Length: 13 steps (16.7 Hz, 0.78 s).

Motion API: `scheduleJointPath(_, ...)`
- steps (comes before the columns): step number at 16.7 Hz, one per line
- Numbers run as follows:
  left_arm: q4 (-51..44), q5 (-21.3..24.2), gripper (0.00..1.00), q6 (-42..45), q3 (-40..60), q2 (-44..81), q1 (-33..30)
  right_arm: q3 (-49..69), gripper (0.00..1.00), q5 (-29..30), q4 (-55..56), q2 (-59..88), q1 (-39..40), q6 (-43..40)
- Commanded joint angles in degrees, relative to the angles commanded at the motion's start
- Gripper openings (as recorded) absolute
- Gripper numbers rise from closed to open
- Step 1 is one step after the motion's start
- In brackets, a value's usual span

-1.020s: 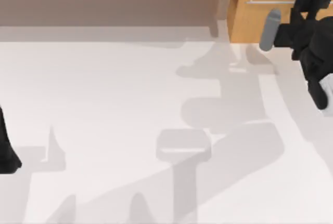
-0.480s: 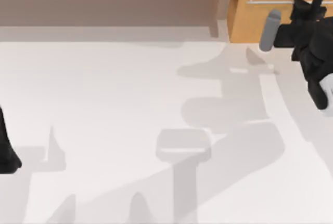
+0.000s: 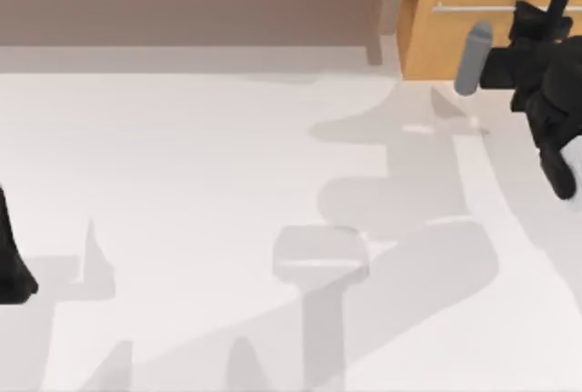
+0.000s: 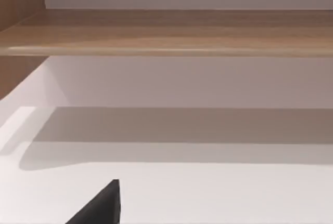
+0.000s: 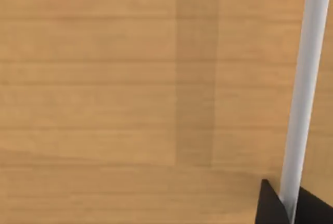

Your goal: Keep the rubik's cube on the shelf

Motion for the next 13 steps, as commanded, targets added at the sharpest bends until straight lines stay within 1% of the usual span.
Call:
scheduleJointPath(6, 0.00, 0.00, 1.00, 0.00, 0.00, 0.00, 0.00, -13.22, 0.00, 1.51, 7.16, -5.42, 1.58, 0.02)
scheduleJointPath(13, 0.00, 0.00, 1.00, 0.00, 0.00, 0.00, 0.00, -14.83, 0.00, 1.79, 8.31, -6.04, 1.84, 0.00)
